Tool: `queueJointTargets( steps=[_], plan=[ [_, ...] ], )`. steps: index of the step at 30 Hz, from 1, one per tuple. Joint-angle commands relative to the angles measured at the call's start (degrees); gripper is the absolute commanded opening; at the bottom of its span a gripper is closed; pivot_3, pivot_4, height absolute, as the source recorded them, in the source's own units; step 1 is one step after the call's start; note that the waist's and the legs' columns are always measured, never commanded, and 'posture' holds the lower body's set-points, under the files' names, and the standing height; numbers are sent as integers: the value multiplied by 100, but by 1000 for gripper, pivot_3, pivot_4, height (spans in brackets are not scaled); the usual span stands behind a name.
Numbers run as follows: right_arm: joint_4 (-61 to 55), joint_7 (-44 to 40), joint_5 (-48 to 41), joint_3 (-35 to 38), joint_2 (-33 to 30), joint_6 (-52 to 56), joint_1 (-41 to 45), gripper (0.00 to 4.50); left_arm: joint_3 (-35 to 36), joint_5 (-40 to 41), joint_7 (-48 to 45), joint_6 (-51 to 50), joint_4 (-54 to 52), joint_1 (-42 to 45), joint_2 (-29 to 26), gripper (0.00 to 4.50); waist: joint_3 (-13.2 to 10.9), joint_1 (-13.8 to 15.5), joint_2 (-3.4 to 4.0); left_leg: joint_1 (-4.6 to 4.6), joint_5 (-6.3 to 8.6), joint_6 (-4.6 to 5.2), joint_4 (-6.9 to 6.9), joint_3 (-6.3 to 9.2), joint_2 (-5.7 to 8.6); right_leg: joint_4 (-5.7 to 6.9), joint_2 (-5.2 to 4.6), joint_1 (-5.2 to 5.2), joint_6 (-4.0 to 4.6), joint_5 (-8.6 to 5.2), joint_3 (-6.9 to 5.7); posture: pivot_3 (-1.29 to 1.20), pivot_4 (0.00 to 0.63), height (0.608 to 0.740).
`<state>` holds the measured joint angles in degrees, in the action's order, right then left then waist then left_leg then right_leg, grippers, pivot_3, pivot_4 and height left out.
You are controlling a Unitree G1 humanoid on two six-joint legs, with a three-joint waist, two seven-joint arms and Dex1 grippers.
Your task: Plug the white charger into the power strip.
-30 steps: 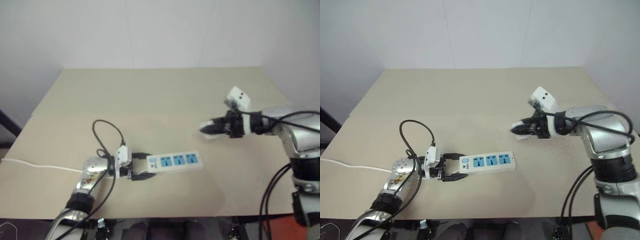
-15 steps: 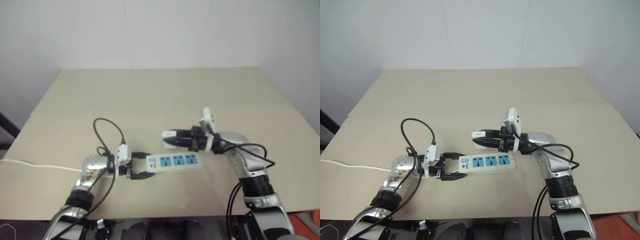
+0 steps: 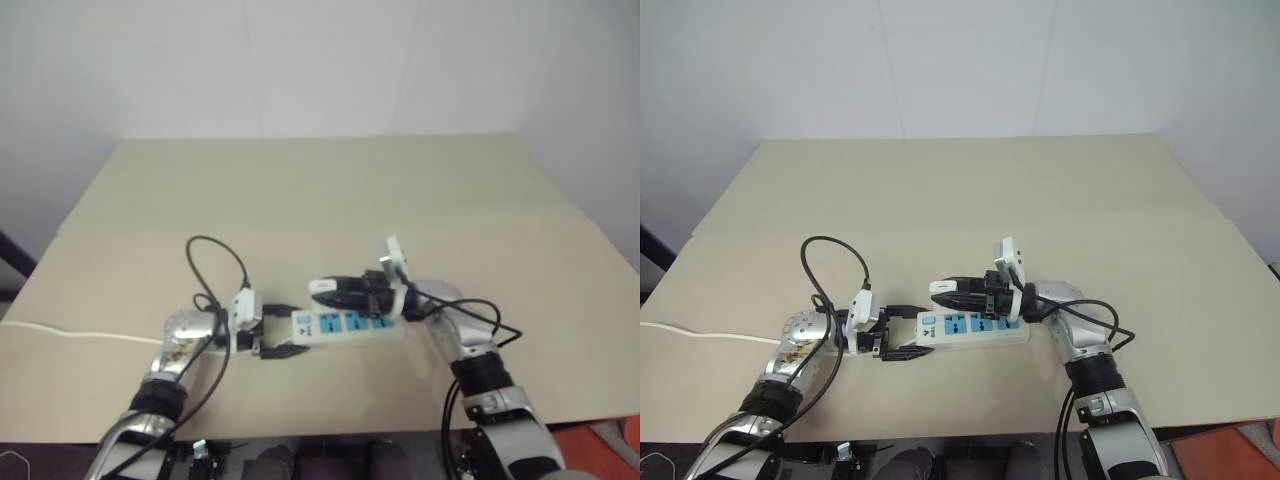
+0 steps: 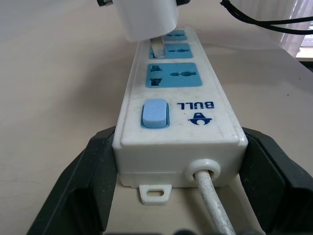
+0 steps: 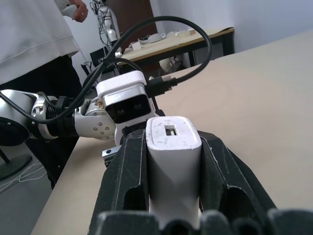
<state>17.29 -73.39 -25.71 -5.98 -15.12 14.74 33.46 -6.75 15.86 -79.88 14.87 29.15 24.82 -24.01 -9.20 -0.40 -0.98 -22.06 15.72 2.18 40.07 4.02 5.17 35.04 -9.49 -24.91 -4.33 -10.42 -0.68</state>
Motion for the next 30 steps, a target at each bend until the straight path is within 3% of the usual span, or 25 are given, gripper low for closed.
queueJointTargets(
  steps=[1, 21, 30],
  plan=[
    [148, -96, 27, 50, 45, -308, 75, 1102, -109, -120, 4, -13, 85, 24, 39, 3256, 0, 0, 0, 1, 0, 0, 0, 0, 0, 0, 0, 1, 0, 0, 0, 0, 150, 740],
    [898, -610, 352, -34, -211, -1087, -144, 1102, -103, -39, -145, -116, 25, -10, -33, 3256, 1, -24, 1, 53, 20, 33, -14, 4, 0, -7, 0, 50, -1, -1, -1, 0, 150, 740],
    [1423, -674, 278, 122, 69, -1678, -32, 1102, -83, 8, -179, -155, -8, 2, -62, 3256, 2, -34, -1, 67, 22, 35, -17, 4, -2, -10, 2, 62, -1, -1, -1, 0, 150, 740]
  ],
)
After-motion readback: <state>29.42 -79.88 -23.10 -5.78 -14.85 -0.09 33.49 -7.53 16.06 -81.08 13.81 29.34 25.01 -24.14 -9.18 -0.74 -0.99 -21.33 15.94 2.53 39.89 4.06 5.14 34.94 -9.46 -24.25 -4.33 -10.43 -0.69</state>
